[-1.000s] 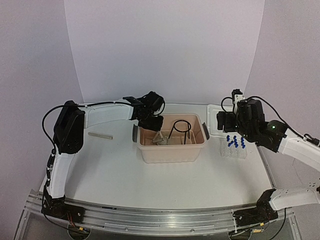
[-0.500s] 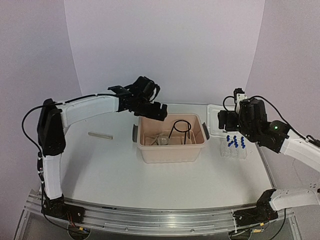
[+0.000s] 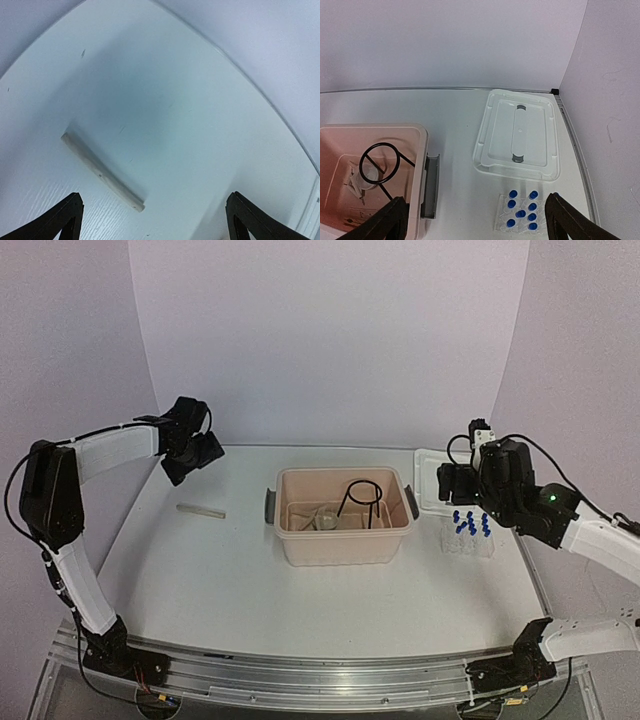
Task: Organize the chemistry lab equipment
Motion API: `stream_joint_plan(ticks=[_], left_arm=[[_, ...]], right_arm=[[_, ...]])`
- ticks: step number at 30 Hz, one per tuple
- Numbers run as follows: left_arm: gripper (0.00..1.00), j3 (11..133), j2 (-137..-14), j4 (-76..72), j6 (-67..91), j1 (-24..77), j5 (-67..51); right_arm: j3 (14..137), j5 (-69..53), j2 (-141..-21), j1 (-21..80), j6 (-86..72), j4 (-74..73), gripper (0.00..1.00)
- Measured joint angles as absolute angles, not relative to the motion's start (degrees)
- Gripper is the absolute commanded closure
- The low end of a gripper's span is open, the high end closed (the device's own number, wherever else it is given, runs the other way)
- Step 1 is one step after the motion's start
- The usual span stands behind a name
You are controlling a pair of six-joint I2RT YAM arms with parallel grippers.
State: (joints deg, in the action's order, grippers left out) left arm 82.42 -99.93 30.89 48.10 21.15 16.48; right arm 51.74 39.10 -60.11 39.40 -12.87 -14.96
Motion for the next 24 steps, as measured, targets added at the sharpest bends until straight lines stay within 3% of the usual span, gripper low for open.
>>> stream_joint_plan(ticks=[7,14,24], left_arm=[[0.03,81.5,-109.7,34.8,59.0,18.1,14.9],[0.13,87.2,-120.8,37.6,64.8,14.4,11.6],[0.47,91.0,-124.3,40.2,68.2,14.1,11.3]], right_arm=[[51.7,40.1,-61.1,39.4,-12.1,-15.0,0.08],[50.9,41.9,-61.5,39.4,-11.4,-15.1,0.08],[50.7,42.1,-61.5,39.4,-11.4,-15.1,0.08]])
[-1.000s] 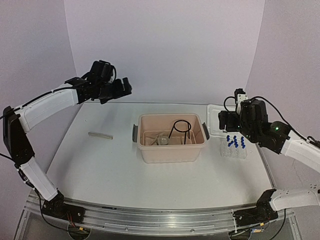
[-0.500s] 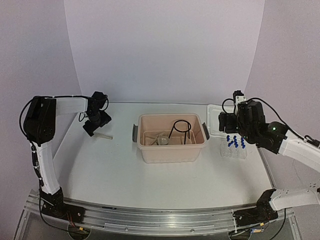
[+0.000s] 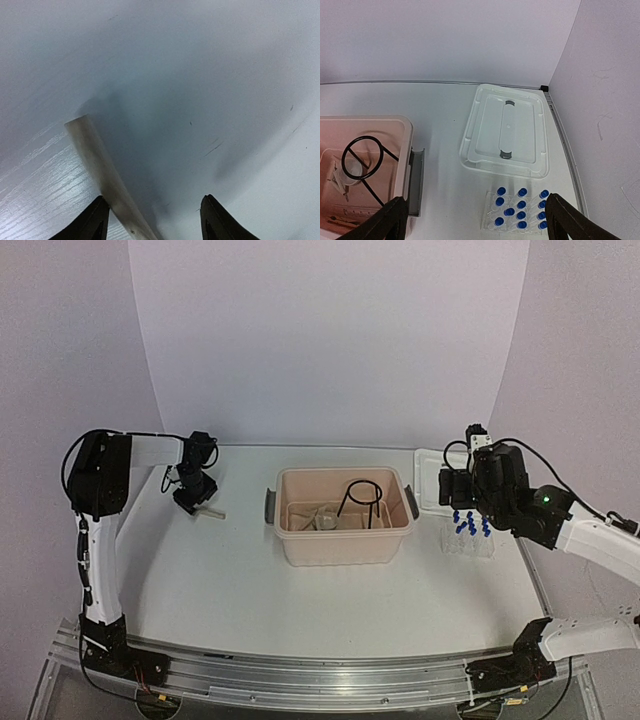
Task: Organize the chemistry lab equipment
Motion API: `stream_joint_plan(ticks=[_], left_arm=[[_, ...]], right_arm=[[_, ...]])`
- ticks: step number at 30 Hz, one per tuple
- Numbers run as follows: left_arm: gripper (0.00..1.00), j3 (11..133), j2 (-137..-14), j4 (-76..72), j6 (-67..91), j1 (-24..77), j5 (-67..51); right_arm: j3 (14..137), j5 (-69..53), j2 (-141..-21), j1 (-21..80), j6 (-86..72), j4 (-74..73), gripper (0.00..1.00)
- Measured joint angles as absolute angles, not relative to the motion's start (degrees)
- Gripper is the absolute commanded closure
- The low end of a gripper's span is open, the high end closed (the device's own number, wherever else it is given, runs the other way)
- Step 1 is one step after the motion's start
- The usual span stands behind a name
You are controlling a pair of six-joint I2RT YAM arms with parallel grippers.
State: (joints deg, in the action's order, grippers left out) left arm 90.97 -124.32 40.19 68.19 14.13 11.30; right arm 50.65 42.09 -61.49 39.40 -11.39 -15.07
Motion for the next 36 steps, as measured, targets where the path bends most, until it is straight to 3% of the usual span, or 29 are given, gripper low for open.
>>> stream_joint_plan(ticks=[19,28,36], left_arm=[[1.0,95.7,-127.6,47.5,65.0,14.2,13.8],[1.0,91.5,-124.2,42.8,53.1,14.2,14.2],[1.0,80.6,-102.4,29.3,34.0,15.1,7.5]], right_arm=[[50.5,43.8,-61.4,39.4,-11.9,-15.1,0.08],[50.4,44.0,-58.3,39.4,-11.6,-15.1,0.08],[49.2,43.9,-55.8,39.4,-11.2,-15.1,0.08]])
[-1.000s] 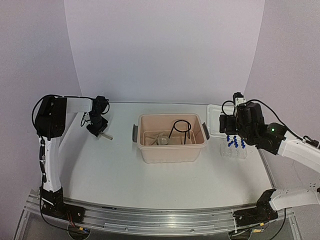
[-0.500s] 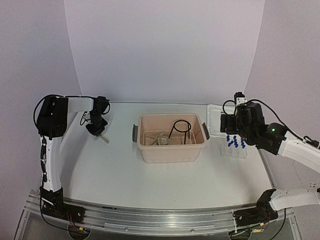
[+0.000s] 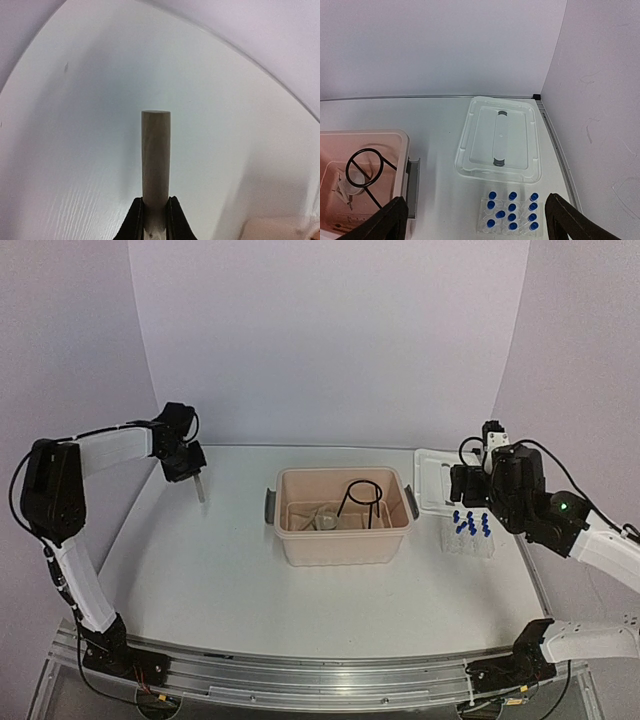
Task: Organize the chemistry lab equipment
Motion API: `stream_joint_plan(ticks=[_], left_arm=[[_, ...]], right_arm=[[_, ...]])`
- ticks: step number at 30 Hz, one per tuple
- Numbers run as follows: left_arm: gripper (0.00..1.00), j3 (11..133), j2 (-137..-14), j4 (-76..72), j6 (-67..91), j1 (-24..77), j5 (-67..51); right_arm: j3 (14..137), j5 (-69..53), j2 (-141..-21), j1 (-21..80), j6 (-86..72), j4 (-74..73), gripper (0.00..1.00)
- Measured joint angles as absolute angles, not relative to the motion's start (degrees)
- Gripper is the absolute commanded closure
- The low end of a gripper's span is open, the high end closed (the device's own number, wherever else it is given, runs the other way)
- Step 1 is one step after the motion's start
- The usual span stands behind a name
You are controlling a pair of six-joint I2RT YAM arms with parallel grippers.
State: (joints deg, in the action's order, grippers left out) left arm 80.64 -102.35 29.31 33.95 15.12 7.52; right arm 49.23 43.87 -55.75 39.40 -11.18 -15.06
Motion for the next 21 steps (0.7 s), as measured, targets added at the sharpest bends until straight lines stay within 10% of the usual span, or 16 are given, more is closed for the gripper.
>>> stream_joint_plan(ticks=[11,21], left_arm=[[1.0,89.4,-97.6,16.5,-4.7,43.0,-7.0],[1.0,110.3,-116.9,29.2,-26.0,51.8,-13.5]], right_arm=[[48.5,41.9,-55.7,39.4,-10.5,-15.1,0.08],[48.5,39.4,-55.7,39.4,-10.6,-15.1,0.09]])
